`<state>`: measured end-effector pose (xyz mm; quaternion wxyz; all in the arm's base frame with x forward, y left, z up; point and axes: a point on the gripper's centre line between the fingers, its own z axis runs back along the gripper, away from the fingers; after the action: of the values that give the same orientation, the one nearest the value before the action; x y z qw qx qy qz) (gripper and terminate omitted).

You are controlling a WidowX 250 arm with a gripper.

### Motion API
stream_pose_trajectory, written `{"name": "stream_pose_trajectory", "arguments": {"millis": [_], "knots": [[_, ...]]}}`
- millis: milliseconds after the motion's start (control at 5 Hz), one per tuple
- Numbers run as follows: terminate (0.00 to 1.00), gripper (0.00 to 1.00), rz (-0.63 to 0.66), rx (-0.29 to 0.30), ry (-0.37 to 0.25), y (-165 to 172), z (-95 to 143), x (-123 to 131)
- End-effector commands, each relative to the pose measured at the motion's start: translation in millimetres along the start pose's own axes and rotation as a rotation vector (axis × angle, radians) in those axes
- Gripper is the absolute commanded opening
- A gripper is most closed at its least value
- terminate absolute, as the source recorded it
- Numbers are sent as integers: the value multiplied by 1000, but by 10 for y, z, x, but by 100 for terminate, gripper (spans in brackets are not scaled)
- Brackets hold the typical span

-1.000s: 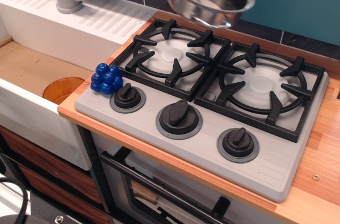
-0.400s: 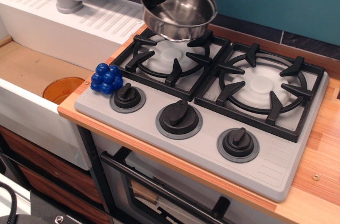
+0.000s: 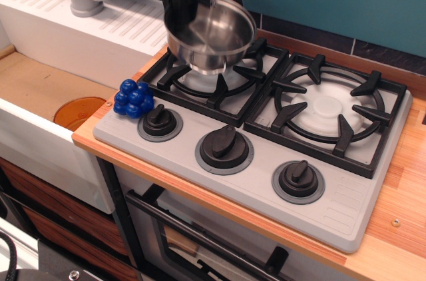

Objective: Put pan on stove and put blueberry in pan

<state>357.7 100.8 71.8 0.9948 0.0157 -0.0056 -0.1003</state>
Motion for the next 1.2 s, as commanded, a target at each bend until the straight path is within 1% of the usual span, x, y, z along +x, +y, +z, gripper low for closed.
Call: {"name": "stream_pose_trajectory", "arguments": {"millis": [0,200,400,600,800,1000], "knots": [[0,100,-50,20,-113,63,-48,81],[0,100,-49,-4,-101,-38,15,79],[0,100,-58,-2,-82,-54,199,83],[0,100,-37,34,-44,-114,495,87],[0,100,-45,85,-20,-185,748,116],[0,100,-45,85,-20,-185,748,116]]}}
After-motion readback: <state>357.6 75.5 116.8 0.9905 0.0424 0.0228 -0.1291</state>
